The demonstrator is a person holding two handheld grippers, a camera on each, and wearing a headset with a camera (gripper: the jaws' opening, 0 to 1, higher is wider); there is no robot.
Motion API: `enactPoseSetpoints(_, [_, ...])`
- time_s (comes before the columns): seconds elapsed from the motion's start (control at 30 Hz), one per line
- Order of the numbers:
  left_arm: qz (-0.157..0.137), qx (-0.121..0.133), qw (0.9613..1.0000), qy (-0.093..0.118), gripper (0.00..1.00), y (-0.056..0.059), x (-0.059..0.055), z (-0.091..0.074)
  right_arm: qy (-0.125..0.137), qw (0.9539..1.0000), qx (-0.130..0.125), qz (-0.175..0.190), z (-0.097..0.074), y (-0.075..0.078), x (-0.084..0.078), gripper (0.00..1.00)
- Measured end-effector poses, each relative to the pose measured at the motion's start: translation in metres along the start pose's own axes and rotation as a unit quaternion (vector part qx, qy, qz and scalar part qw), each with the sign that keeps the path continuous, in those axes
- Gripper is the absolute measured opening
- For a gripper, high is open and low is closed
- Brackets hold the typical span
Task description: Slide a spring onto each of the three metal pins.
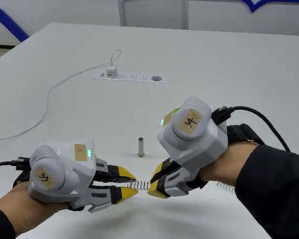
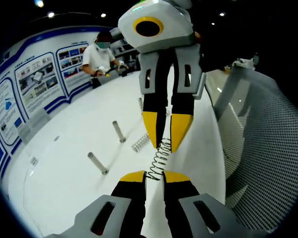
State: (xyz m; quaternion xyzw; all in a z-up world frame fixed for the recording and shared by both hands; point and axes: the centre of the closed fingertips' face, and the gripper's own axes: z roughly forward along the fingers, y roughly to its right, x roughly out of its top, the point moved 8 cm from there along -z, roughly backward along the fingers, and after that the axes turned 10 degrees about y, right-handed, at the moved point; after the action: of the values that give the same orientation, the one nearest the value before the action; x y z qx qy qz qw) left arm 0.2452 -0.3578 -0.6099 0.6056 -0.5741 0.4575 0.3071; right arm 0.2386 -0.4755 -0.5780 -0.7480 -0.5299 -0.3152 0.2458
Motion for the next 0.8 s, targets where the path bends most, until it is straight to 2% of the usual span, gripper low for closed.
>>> enactPoseSetpoints(0.27, [-0.006,0.002,1.0,0.002,0.12,0.0,-0.002,0.001,0.019,0.9998,-0.003,-0.006,-0.006,-0.001,0.013,0.11])
enactPoseSetpoints(0.8, [-0.016,0.003,0.9998,0.009,0.11,0.001,-0.001,0.002,0.051,0.9985,-0.01,-0.02,-0.006,-0.002,0.03,0.11])
